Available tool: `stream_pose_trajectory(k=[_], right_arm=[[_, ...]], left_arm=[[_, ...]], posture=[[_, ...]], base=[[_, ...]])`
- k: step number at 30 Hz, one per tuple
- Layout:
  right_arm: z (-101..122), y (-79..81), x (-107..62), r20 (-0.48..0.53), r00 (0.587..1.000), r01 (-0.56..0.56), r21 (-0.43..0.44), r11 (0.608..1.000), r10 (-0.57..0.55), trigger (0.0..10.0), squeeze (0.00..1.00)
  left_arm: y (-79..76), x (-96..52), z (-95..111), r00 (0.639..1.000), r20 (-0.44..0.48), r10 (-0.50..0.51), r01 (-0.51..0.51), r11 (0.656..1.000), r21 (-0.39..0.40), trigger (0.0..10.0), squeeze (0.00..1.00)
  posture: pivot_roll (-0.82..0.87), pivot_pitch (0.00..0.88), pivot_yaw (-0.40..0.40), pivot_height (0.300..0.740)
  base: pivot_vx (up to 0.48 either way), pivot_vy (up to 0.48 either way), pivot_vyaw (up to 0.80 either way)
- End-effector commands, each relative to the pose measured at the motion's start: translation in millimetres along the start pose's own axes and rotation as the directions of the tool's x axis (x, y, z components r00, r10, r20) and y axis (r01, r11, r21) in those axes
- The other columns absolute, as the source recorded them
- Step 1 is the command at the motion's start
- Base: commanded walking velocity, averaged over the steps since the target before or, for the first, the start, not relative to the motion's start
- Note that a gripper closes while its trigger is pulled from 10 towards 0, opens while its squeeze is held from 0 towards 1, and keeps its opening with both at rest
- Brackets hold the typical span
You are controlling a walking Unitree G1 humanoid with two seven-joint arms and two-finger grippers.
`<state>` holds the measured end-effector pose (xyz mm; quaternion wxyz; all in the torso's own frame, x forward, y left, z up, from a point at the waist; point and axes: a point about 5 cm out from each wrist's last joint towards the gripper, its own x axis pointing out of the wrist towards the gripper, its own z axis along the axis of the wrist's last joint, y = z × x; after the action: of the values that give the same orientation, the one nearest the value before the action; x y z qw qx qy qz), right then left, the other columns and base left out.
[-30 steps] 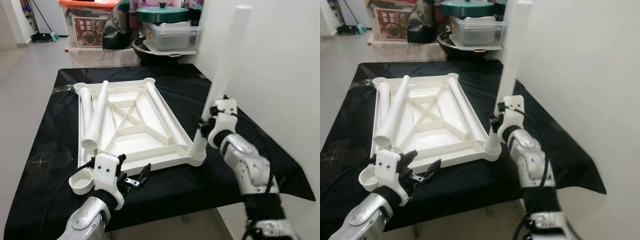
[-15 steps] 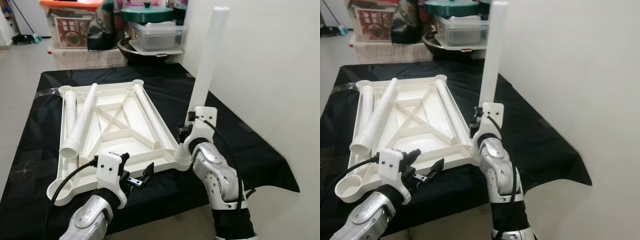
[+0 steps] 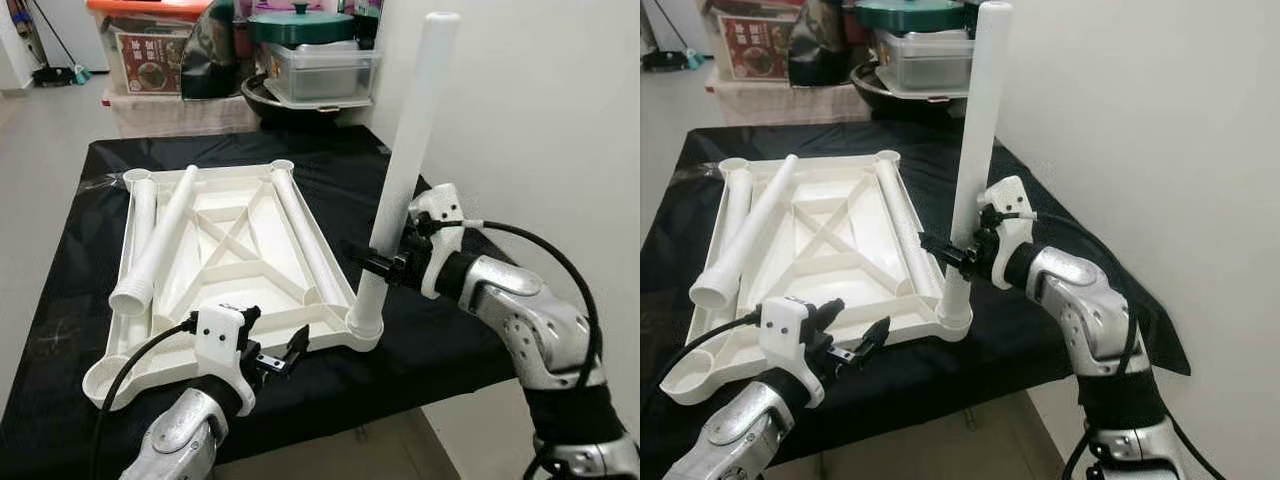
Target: Building children table
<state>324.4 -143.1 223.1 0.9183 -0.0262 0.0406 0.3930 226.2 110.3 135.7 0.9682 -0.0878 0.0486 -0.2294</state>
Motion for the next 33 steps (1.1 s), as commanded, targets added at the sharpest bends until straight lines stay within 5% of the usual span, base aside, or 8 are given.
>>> stream_pose_trajectory(k=[1,19,21,22,25,27,31,33], right_arm=[[-6.8,-6.6,6.0,-0.033,0.999,0.028,0.024,0.999,-0.028,0.0,0.0],[-45.0,-14.3,8.2,-0.193,0.603,0.796,0.217,0.566,-0.774,0.0,0.0],[-44.5,1.4,15.8,-0.199,0.599,0.796,0.247,0.552,-0.776,1.8,0.0],[-38.4,22.8,30.0,-0.187,0.624,0.774,0.277,0.569,-0.759,10.0,0.0],[-23.9,38.4,42.9,-0.115,0.712,0.69,0.299,0.659,-0.693,10.0,0.0],[-15.4,34.8,41.9,-0.072,0.737,0.658,0.308,0.688,-0.672,10.0,1.0],[-0.3,22.1,37.2,-0.008,0.796,0.586,0.262,0.767,-0.605,10.0,0.85],[4.8,16.7,33.6,-0.004,0.861,0.497,0.215,0.841,-0.508,10.0,0.0]], left_arm=[[0.4,0.5,-4.2,1.0,-0.011,0.003,-0.003,1.0,-0.009,10.0,0.0],[-2.1,-1.9,-5.1,1.0,-0.012,0.001,-0.001,1.0,-0.015,10.0,0.0],[-2.2,-1.7,-5.4,1.0,-0.013,0.0,0.0,1.0,-0.015,10.0,0.0],[-1.8,-1.5,-5.4,1.0,-0.015,-0.001,0.001,1.0,-0.012,10.0,0.0],[-0.3,-0.7,-5.1,1.0,-0.016,-0.003,0.003,1.0,-0.007,10.0,0.0],[0.1,0.4,-4.4,1.0,-0.015,-0.008,0.008,1.0,-0.002,10.0,0.0],[-0.3,2.6,-3.0,1.0,-0.011,-0.013,0.013,1.0,0.0,10.0,0.0],[-0.7,3.6,-2.6,1.0,-0.009,-0.013,0.013,1.0,-0.003,10.0,0.0]], posture=[[0.16,0.0,-0.117,0.74],[0.16,0.0,-0.115,0.74],[0.16,0.0,-0.111,0.74],[0.16,0.0,-0.104,0.74],[0.16,0.0,-0.1,0.74],[0.16,0.0,-0.101,0.74],[0.15,0.0,-0.102,0.74],[0.15,0.0,-0.103,0.74]], base=[[0.0,0.0,0.0],[0.0,0.0,0.0],[0.0,0.0,0.0],[0.0,0.0,0.0],[0.0,0.0,0.0],[0.0,0.0,0.0],[0.0,0.0,0.0],[0.0,0.0,0.0]])
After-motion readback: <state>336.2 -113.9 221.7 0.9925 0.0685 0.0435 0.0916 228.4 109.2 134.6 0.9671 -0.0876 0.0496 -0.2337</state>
